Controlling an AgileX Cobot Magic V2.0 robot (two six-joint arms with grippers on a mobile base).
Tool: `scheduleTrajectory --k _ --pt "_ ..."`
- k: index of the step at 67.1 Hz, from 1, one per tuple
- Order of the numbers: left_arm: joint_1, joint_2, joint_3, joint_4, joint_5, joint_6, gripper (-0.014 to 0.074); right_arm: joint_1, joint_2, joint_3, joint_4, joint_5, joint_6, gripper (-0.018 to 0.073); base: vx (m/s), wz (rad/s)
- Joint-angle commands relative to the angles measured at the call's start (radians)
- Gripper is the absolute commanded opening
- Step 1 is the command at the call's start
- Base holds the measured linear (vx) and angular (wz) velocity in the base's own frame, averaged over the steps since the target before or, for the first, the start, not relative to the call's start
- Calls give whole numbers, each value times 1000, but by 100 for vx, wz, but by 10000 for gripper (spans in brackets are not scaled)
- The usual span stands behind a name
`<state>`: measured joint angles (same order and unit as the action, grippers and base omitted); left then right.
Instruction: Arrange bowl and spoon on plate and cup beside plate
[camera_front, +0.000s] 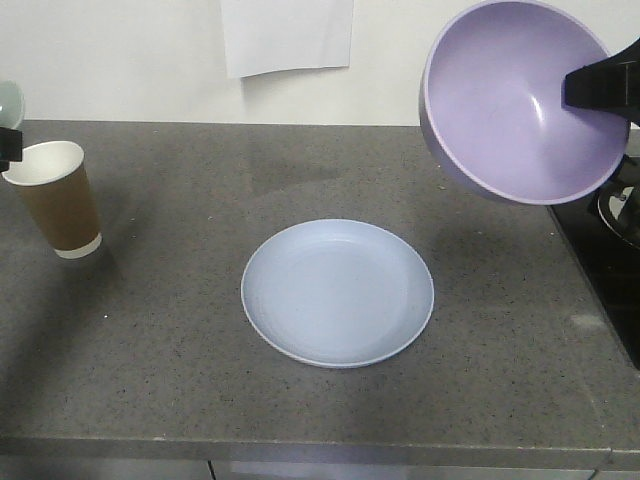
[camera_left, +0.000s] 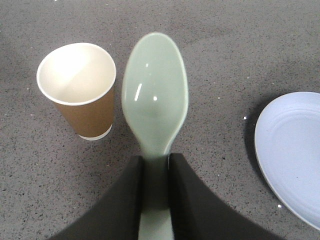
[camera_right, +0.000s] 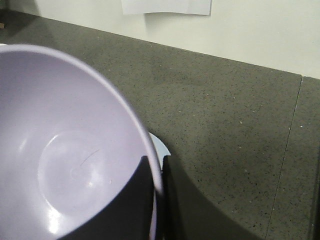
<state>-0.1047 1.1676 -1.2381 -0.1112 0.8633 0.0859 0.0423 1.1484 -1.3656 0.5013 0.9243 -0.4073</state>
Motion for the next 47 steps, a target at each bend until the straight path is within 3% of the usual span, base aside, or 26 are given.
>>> scheduleTrajectory --k 1,47 --pt "-4 -18 -23 -14 -59 -10 -6 -6 -20 -31 26 -60 -7 -4 3 -1" --pt "-4 -18 -23 -14 -59 -10 -6 -6 -20 -31 26 -60 -7 -4 3 0"
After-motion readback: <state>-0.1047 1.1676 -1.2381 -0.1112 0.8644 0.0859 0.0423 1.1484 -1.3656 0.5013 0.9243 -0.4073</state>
